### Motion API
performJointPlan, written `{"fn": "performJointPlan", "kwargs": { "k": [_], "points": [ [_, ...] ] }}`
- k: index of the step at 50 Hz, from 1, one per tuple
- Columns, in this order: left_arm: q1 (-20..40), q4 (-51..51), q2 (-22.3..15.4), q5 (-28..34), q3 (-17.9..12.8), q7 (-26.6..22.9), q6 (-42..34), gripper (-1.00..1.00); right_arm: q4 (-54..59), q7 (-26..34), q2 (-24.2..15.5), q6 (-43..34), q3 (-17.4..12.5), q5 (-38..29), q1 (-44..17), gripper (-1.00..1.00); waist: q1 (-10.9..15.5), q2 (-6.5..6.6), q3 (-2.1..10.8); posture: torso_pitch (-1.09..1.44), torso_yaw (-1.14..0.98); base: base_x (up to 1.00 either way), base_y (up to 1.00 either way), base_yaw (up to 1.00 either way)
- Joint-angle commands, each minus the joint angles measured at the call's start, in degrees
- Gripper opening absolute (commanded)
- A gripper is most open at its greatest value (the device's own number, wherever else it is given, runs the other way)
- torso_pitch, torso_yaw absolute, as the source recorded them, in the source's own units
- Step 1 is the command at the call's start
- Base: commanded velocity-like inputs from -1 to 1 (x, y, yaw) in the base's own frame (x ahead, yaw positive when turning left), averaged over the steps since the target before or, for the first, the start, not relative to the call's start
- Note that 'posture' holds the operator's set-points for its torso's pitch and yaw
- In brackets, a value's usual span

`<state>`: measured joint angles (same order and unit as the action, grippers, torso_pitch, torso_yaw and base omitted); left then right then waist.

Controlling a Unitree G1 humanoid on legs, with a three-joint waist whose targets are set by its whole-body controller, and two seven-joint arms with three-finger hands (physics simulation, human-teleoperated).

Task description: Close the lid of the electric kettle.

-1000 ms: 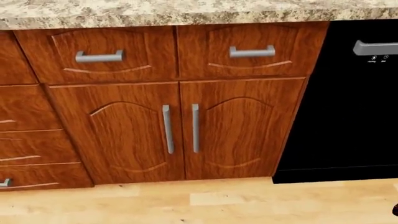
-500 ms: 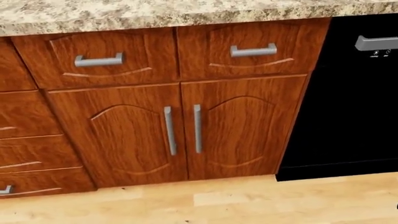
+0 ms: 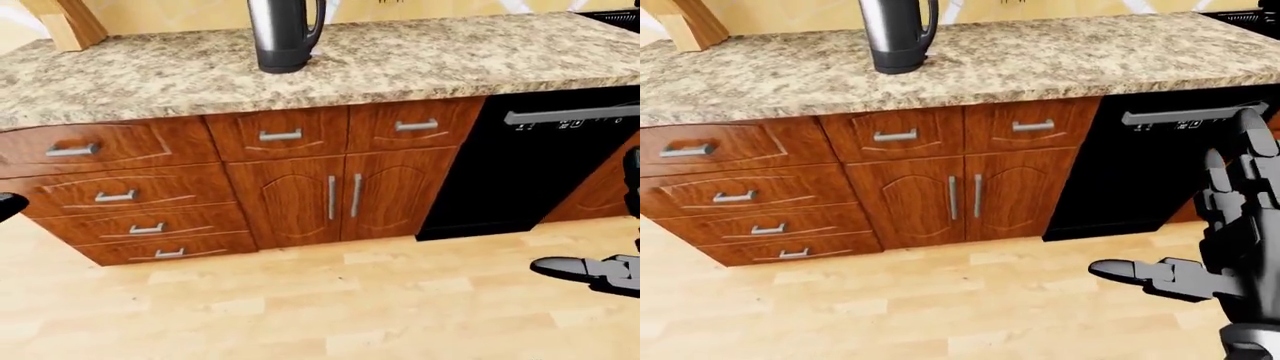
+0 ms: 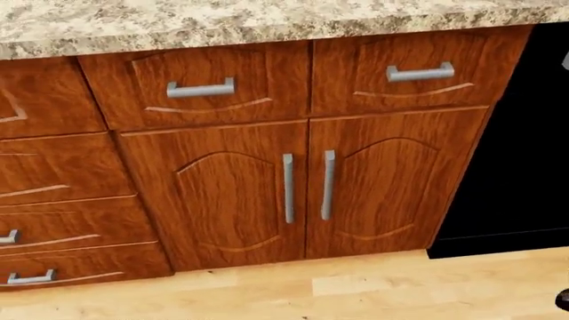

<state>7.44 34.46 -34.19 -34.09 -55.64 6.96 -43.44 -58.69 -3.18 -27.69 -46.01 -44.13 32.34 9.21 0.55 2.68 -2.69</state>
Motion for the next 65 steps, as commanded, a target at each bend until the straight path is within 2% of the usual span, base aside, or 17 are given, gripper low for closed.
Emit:
{"fn": "performJointPlan", "kwargs": {
  "k": [1, 8, 10, 11, 15, 18, 20, 22, 23, 32, 35, 43, 45, 46, 48, 53, 65],
  "points": [
    [0.9, 2.1, -1.4, -0.1, -0.4, -0.3, 2.2, 1.0, -1.3, -0.4, -0.9, 2.3, -1.5, -1.2, -0.6, 1.0, -0.3, -0.24, 0.77, 0.0, 0.0, 0.0, 0.35, 0.0],
    [0.9, 2.0, -1.2, 0.3, -0.2, -0.5, 2.4, 1.0, -1.3, -0.4, -1.0, 2.0, -1.9, -1.1, -0.7, 1.0, -0.5, -3.98, -0.02, 0.0, 0.0, 0.0, 0.35, 0.0],
    [0.9, 2.0, -1.1, 0.5, -0.1, -0.6, 2.6, 1.0, -1.3, -0.8, -1.3, 2.0, -1.9, -0.7, -0.6, 1.0, -0.6, -6.41, 0.54, 0.0, 0.0, 0.0, 0.36, 0.0],
    [1.0, 2.2, -1.2, 0.3, -0.3, -0.6, 2.3, 1.0, -1.3, -0.6, -1.1, 2.1, -1.7, -1.0, -0.6, 1.0, -1.2, -4.59, 0.17, 0.0, 0.0, 0.0, 0.35, 0.0],
    [0.9, 2.4, -1.2, 0.2, -0.5, -0.6, 2.0, 1.0, -1.3, -0.6, -1.1, 2.2, -1.9, -0.9, -0.6, 1.0, -1.1, -5.37, 1.11, 0.0, 0.0, 0.0, 0.35, 0.0],
    [0.9, 2.4, -1.4, 0.1, -0.7, -0.5, 1.8, 1.0, -1.3, -0.3, -0.7, 2.3, -1.5, -1.4, -0.5, 1.0, -1.1, -3.54, 0.27, 0.0, 0.0, 0.0, 0.35, 0.0],
    [1.0, 2.6, -1.5, -0.1, -0.8, -0.4, 1.6, 1.0, -1.3, -0.4, -0.8, 2.3, -1.6, -1.3, -0.4, 1.0, -1.3, -1.49, 0.06, 0.0, 0.0, 0.0, 0.35, 0.0],
    [0.8, 2.5, -1.2, 0.2, -0.4, -0.5, 2.0, 1.0, -1.3, -0.5, -0.8, 2.4, -1.4, -1.4, -0.4, 1.0, -1.0, 3.27, 1.4, 0.0, 0.0, 0.0, 0.36, 0.0],
    [1.0, 2.6, -1.4, 0.0, -0.6, -0.5, 1.6, 1.0, -1.3, -0.7, -0.9, 2.3, -1.4, -1.2, -0.5, 1.0, -0.7, 1.12, 1.01, 0.0, 0.0, 0.0, 0.35, 0.0],
    [1.1, 1.9, -1.0, 0.9, 0.2, -0.8, 2.6, 1.0, -1.3, -0.6, -0.9, 2.3, -1.6, -1.1, -0.5, 1.0, -0.6, -3.1, -0.06, 0.0, 0.0, 0.0, 0.35, 0.0],
    [1.1, 1.8, -0.8, 1.2, 0.5, -0.9, 2.9, 1.0, -1.3, -1.0, -1.4, 2.1, -2.0, -0.4, -0.6, 1.0, -0.7, -6.16, 0.29, 0.0, 0.0, 0.0, 0.35, 0.0],
    [1.1, 2.1, -0.8, 1.2, 0.4, -0.8, 2.5, 1.0, -1.3, -0.6, -1.0, 2.2, -1.6, -1.2, -0.8, 1.0, -1.1, -3.92, 0.26, 0.0, 0.0, 0.0, 0.33, 0.0],
    [1.2, 2.4, -1.1, 0.7, 0.0, -0.7, 2.0, 1.0, -1.3, -1.7, -0.8, 1.6, -2.4, 0.4, -1.5, 1.0, -2.1, -1.05, -0.52, 0.0, 0.0, 0.0, 0.0, 0.0],
    [1.1, 2.4, -1.0, 0.8, 0.1, -0.7, 2.1, 1.0, -1.3, -2.0, -1.1, 1.5, -2.4, 0.7, -1.4, 1.0, -2.4, 1.72, 0.02, 0.0, 0.0, 0.0, 0.0, 0.0],
    [1.1, 2.7, -1.0, 0.6, -0.1, -0.7, 1.7, 1.0, -1.3, -3.2, -1.8, 1.2, -2.2, 1.7, -1.6, 1.0, -1.4, -0.54, -1.31, 0.0, 0.0, 0.0, 0.0, 0.0],
    [1.1, 2.6, -0.9, 0.9, 0.2, -0.8, 2.0, 1.0, -1.3, -3.1, -0.9, 0.4, -1.9, 1.0, -2.5, 1.0, -0.5, -5.03, -0.53, 0.0, 0.0, 0.0, 0.0, 0.0],
    [1.1, 2.1, -0.4, 1.7, 0.8, -1.2, 2.7, 1.0, -1.3, -4.9, -1.9, -0.6, -1.8, 2.9, -2.6, 1.0, -0.3, -3.32, -0.04, 0.0, 0.0, 0.0, 0.0, 0.0]
  ]
}}
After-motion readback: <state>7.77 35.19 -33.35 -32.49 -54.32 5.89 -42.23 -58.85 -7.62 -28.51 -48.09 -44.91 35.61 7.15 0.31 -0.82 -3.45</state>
